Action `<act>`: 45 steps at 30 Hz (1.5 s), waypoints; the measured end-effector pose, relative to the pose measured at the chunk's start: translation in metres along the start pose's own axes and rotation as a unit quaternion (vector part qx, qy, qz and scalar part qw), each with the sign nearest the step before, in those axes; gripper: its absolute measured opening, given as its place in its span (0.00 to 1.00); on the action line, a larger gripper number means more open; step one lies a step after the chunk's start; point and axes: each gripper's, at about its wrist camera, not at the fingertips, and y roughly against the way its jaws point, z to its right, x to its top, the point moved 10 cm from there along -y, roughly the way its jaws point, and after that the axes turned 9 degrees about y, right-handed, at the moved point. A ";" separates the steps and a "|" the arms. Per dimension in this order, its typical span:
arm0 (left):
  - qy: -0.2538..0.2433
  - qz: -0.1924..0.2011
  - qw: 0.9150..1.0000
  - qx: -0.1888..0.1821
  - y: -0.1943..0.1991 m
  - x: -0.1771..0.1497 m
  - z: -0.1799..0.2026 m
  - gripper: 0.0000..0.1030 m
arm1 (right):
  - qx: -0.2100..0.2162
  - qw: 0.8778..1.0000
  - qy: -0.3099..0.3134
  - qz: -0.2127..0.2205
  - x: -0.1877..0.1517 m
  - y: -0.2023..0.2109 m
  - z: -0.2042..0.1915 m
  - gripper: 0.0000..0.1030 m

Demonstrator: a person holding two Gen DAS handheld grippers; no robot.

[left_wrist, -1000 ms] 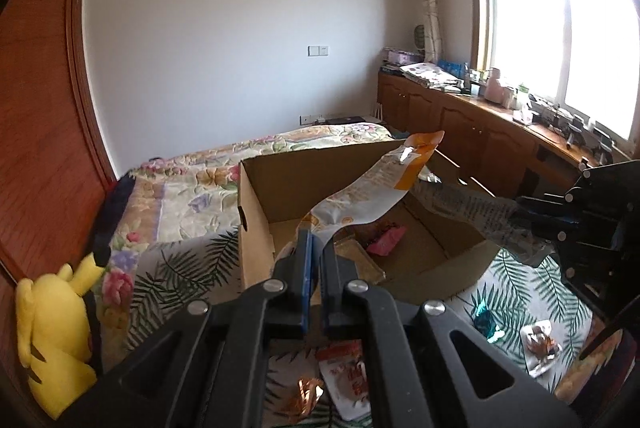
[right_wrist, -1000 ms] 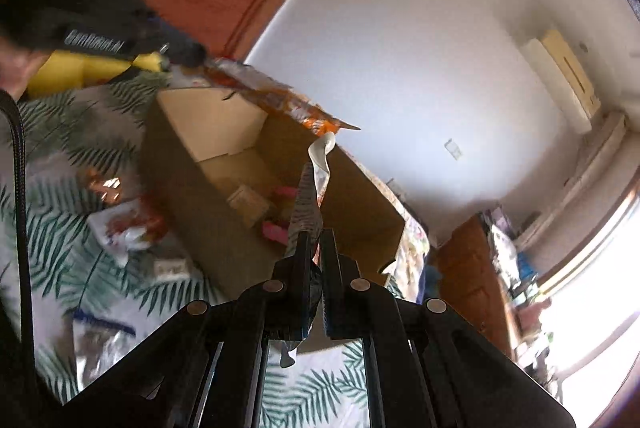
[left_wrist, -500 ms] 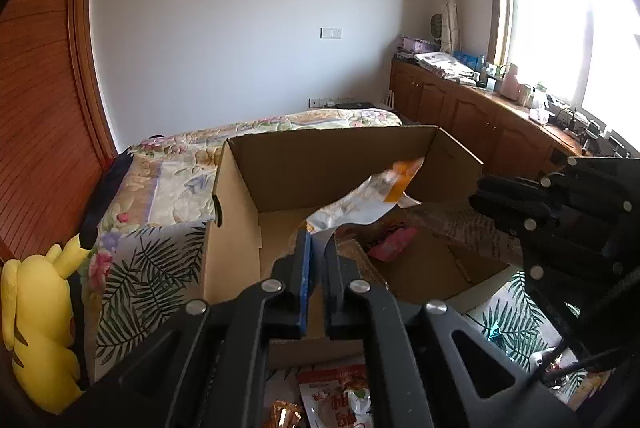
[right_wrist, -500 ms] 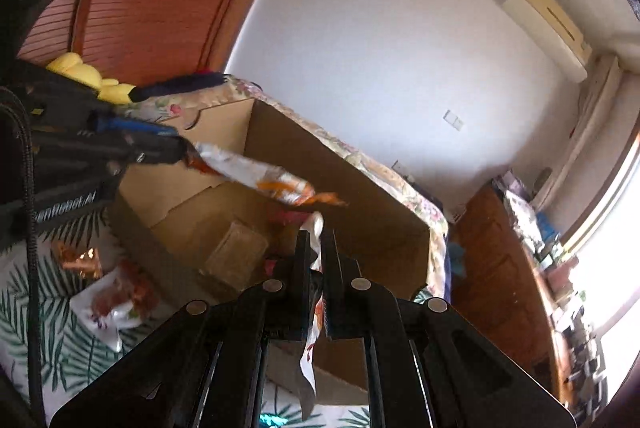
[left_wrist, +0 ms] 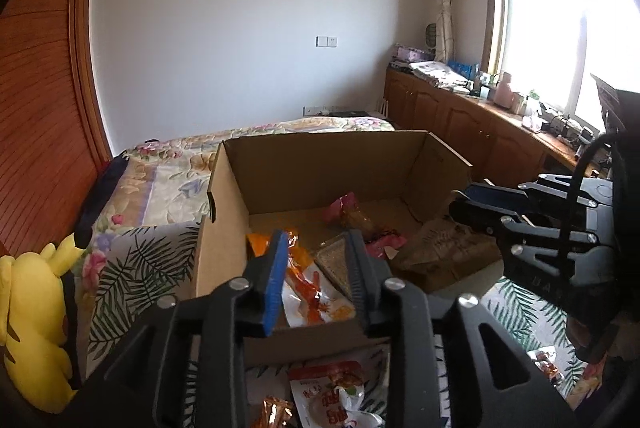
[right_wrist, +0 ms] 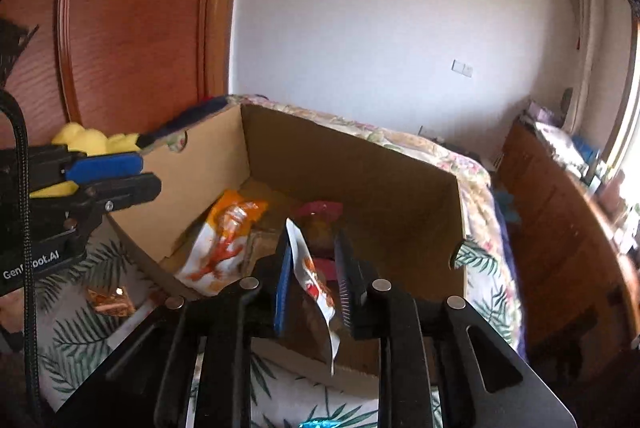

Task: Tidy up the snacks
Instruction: 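Move both tools back toward the remaining wrappers on the bed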

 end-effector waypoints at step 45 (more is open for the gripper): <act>-0.022 -0.067 0.995 -0.072 0.068 -0.192 0.052 0.42 | -0.009 0.995 -0.089 -0.044 -0.226 0.099 -0.013 0.40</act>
